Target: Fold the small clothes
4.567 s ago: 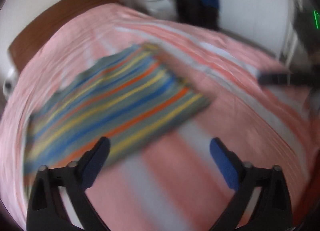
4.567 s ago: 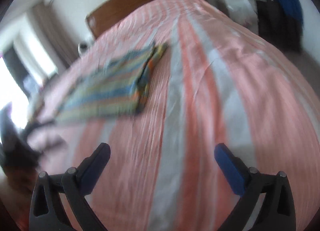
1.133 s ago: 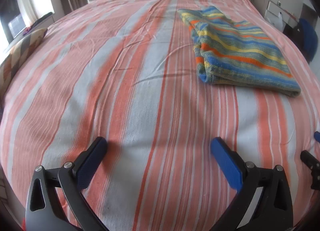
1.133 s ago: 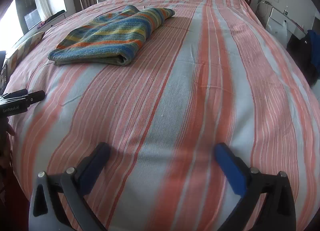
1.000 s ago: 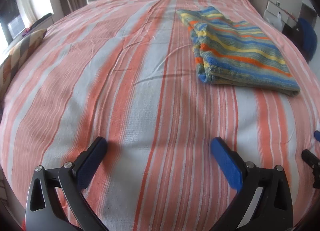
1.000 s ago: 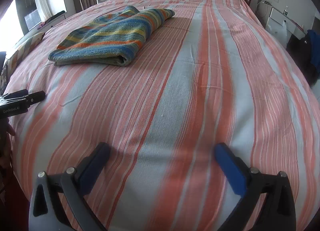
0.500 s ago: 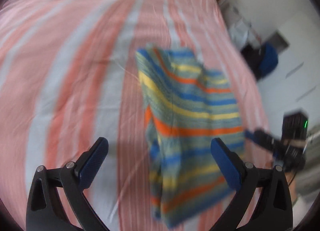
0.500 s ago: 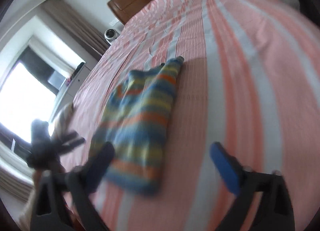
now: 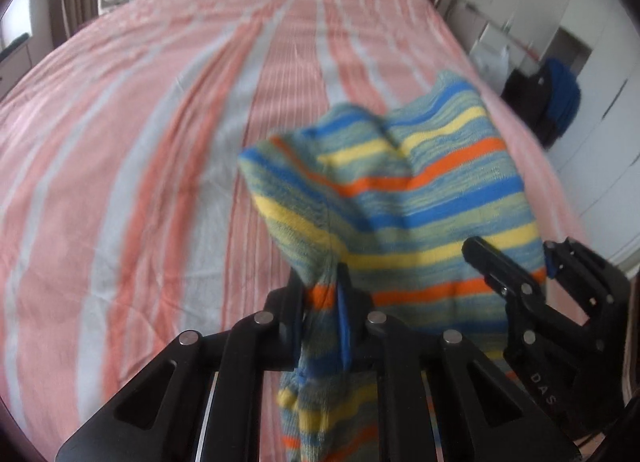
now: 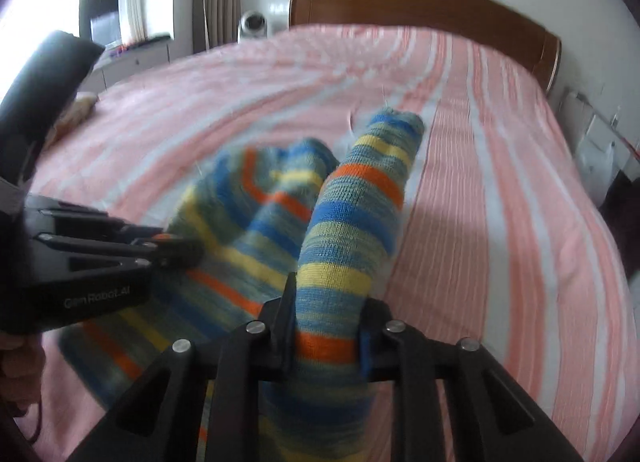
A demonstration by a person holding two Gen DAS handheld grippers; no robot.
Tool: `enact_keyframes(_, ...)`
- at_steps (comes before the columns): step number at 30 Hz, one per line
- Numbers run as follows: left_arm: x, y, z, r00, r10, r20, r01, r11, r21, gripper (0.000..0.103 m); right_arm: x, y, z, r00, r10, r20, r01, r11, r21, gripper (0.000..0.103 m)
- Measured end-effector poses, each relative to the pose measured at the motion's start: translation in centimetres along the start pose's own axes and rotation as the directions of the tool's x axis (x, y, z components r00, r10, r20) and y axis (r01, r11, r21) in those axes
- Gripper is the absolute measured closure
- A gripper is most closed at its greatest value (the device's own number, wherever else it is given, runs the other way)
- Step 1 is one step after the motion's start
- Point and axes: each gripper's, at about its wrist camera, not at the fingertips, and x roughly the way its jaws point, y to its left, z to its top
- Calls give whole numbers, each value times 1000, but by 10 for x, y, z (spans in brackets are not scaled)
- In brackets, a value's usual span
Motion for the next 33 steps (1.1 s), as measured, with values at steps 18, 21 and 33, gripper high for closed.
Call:
enact_keyframes(18,-123,-25,-72,841,354,410,-418,905,77,0,-109,-64,-13,983,-132,128,112,981,157,4)
enact_keyframes(21,-145,-45,-90,827,401,394,-462,884,71,0,-175,-66,-33,938,-196,286,153,975,164,0)
enact_keyframes(33,-184,-81,-156,881,407,241,-417,909,-10,0,-238,-23,-99,996,-48,78,35,985,167,0)
